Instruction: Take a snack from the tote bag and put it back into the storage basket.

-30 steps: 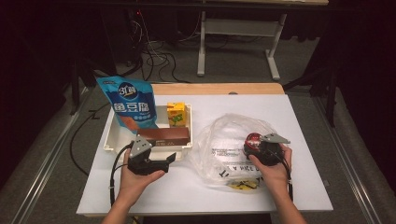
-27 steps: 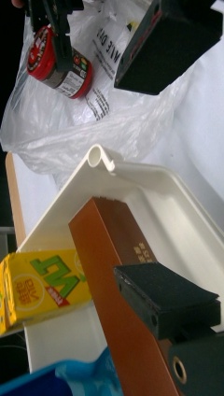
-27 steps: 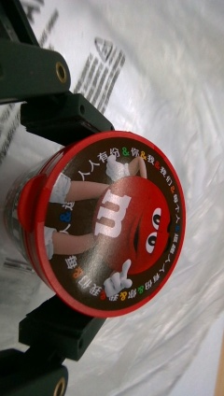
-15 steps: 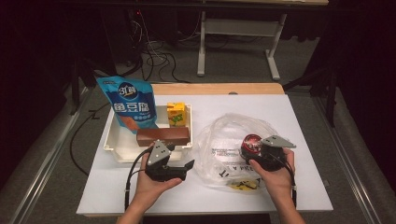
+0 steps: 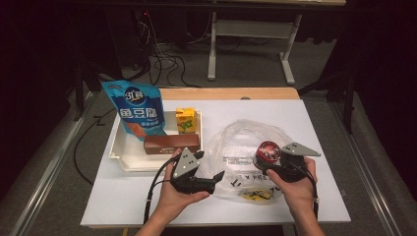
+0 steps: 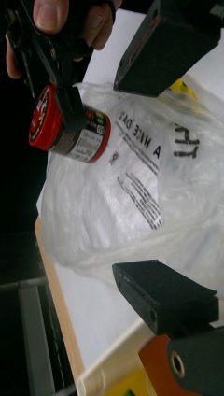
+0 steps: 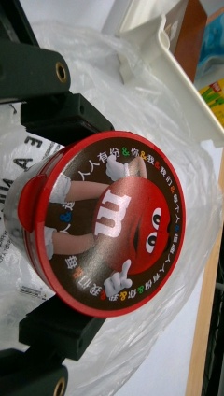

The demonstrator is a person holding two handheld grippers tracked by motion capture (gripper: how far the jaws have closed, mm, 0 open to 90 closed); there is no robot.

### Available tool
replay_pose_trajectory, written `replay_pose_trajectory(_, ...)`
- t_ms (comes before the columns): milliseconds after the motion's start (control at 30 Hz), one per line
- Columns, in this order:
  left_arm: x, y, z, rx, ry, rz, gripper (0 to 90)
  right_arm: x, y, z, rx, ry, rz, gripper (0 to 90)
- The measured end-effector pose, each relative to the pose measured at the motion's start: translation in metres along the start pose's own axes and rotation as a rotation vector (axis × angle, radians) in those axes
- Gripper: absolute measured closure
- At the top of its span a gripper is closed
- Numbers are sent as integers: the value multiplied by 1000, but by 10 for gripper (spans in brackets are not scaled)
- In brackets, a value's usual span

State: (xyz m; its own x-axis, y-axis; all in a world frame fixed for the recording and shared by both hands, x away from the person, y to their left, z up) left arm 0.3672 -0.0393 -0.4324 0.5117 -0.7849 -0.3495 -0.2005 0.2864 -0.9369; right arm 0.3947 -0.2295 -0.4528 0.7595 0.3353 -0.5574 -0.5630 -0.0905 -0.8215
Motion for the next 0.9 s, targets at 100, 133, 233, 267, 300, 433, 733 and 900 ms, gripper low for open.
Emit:
replay_pose_trajectory(100, 18, 5, -15, 48, 23, 29, 119, -6, -3, 7, -4, -25, -7, 260)
replay_pose_trajectory(133, 18, 5, -15, 48, 23, 29, 120, -6, -3, 7, -4, -25, -7, 260)
replay_pose_trajectory(233, 40, 14, -22, 56, 39, 62, 122, -8, -4, 16, -10, -39, -2, 260)
replay_pose_trajectory(267, 40, 14, -22, 56, 39, 62, 122, -8, -4, 17, -15, -43, -4, 260)
replay_pose_trajectory(300, 49, 18, -25, 56, 46, 70, 123, -9, -4, 19, -14, -46, -3, 260)
replay_pose_trajectory(433, 63, 20, -30, 61, 65, 72, 138, -9, -3, 25, -19, -57, 4, 260)
replay_pose_trajectory(733, 83, 21, -45, 57, 114, 70, 152, -6, 1, 39, -38, -77, 22, 260)
replay_pose_trajectory(900, 91, 19, -48, 92, 120, 52, 182, -3, 5, 47, -47, -92, 37, 260)
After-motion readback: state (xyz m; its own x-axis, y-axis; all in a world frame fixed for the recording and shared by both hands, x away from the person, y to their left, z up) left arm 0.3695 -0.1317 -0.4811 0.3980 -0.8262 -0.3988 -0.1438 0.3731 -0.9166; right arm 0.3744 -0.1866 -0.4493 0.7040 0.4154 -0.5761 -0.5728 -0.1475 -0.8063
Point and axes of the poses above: each handheld gripper's, and its own axes: x roughly forward along the jaws, y roughly out of its underside, z roughly to its left, the point moved 10 cm from there along x, roughly forward along the jaws, and after that the axes turned 5 degrees about x, right-handed, at the moved point
